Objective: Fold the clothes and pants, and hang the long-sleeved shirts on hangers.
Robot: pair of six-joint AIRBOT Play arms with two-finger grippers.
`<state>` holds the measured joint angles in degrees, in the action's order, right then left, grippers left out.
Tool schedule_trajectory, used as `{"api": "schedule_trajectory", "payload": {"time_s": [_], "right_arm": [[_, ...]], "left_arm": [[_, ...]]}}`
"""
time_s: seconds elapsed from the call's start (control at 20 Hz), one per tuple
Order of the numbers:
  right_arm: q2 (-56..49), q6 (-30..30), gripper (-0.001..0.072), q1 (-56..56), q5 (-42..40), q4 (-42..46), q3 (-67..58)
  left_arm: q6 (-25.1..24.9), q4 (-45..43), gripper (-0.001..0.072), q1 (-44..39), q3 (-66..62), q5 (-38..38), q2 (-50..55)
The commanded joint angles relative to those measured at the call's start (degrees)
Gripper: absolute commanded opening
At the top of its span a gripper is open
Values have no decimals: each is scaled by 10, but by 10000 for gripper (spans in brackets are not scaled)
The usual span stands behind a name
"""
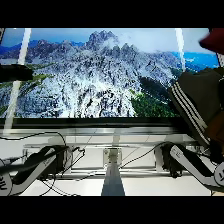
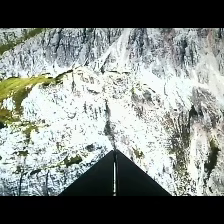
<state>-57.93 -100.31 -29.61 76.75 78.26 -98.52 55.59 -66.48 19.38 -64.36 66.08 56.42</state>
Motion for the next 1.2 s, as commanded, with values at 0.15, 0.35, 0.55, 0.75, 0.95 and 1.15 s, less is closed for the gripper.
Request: {"api": "schedule_trajectory", "payload": {"time_s": [0.15,0.35,0.55,0.75,0.95,1.15], "right_arm": [[86,-59,145,-262,195,78,-16],[94,-60,696,-364,198,90,-16],[91,-58,471,-371,203,3,-16],[76,46,10,-328,219,-222,-12],[71,150,10,-145,224,-224,14],[48,168,9,54,216,31,17]], "left_arm": [[2,-12,13,12,0,6,-5],[2,-12,13,12,0,6,-5],[2,-12,13,12,0,6,-5],[2,-12,14,12,0,7,-5],[2,-12,13,12,0,6,-5],[2,-12,14,12,0,6,-5]]}}
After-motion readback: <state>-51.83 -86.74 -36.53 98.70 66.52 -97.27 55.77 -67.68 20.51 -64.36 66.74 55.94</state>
